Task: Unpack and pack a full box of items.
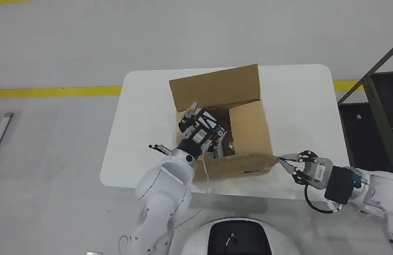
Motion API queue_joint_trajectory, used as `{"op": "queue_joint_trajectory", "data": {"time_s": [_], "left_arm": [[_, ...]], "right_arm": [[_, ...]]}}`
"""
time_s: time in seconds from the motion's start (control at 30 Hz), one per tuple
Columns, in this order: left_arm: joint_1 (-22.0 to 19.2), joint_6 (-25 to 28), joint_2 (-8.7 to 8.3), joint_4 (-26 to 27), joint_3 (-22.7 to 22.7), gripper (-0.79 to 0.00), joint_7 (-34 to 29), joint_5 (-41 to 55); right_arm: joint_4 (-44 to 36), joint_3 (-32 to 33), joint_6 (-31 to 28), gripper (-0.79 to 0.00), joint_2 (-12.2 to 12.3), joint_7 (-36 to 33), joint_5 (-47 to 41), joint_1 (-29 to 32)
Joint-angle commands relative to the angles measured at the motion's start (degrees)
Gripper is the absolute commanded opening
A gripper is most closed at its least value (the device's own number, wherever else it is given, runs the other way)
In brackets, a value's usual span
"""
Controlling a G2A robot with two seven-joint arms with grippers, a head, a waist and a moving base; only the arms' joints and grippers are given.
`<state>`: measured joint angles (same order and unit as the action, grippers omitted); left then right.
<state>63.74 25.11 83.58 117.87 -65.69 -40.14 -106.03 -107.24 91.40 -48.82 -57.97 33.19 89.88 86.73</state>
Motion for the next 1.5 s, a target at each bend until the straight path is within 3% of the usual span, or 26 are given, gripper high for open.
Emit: {"op": "queue_joint_trajectory", "data": {"time_s": [0.0,0.03,0.1,0.2,0.3,0.33,0.37,0.43,0.5,0.6,0.63,0.67,0.8,1.03,1.2,1.47], "left_arm": [[0.3,2.9,-0.17,0.4,0.5,0.0,0.0,0.5],[0.5,3.5,-0.23,0.6,0.5,0.0,0.4,0.8],[0.7,4.6,-0.38,0.7,0.4,0.0,0.7,0.9],[1.0,6.0,-0.56,1.3,0.3,0.0,0.9,1.4],[1.4,8.1,-0.78,2.3,0.1,0.0,0.8,2.4],[1.5,8.6,-0.84,2.6,0.1,0.0,0.7,2.7],[1.7,9.4,-0.91,3.1,0.2,0.0,0.7,3.1],[2.1,10.8,-1.08,4.1,0.0,0.0,0.3,3.9],[2.7,11.8,-1.23,5.2,-0.2,0.0,-0.1,4.8],[3.9,13.4,-1.49,7.0,-0.4,0.0,-0.7,6.5],[4.4,13.9,-1.59,7.7,-0.5,0.0,-1.0,6.8],[4.9,14.3,-1.67,8.5,-0.6,0.0,-1.3,7.4],[6.7,14.1,-1.95,11.5,-1.2,0.0,-2.4,9.8],[7.9,9.0,-2.23,14.2,-3.6,0.0,-2.1,10.9],[7.0,6.2,-2.39,13.4,-4.6,0.0,-1.3,9.8],[6.8,3.9,-2.64,11.7,-4.4,0.0,-1.1,8.6]], "right_arm": [[0.1,0.1,0.2,-0.76,0.1,0.2,-0.3,0.2],[0.4,0.0,-0.2,-0.625,0.1,0.2,-0.9,0.4],[1.0,0.4,-0.5,-0.622,0.1,0.0,-3.0,0.4],[1.7,1.5,-1.5,-0.474,0.2,-1.0,-7.2,0.2],[3.0,2.8,-1.9,-0.4,0.1,-2.4,-15.0,0.4],[3.5,3.1,-1.9,-0.299,0.1,-3.7,-18.4,0.4],[4.1,3.4,-1.5,-0.135,0.0,-5.5,-21.8,0.2],[4.4,3.3,-1.1,-0.203,0.0,-9.5,-28.8,-0.1],[4.5,3.0,0.8,-0.416,0.0,-15.9,-34.9,-0.7],[3.7,1.3,2.1,-0.625,0.2,-25.9,-42.9,-1.4],[3.3,0.6,2.5,-0.745,0.3,-29.2,-44.9,-1.7],[3.1,-0.3,1.8,-0.785,0.4,-32.5,-47.2,-1.8],[2.7,-1.7,0.0,-0.785,0.9,-41.4,-50.9,-2.8],[2.2,-2.3,-9.2,-0.785,1.7,-47.7,-51.4,-2.1],[-0.8,-4.9,-9.2,-0.785,2.9,-51.5,-49.0,-0.9],[0.5,-7.2,-9.2,-0.785,4.8,-49.0,-40.4,-1.1]]}}
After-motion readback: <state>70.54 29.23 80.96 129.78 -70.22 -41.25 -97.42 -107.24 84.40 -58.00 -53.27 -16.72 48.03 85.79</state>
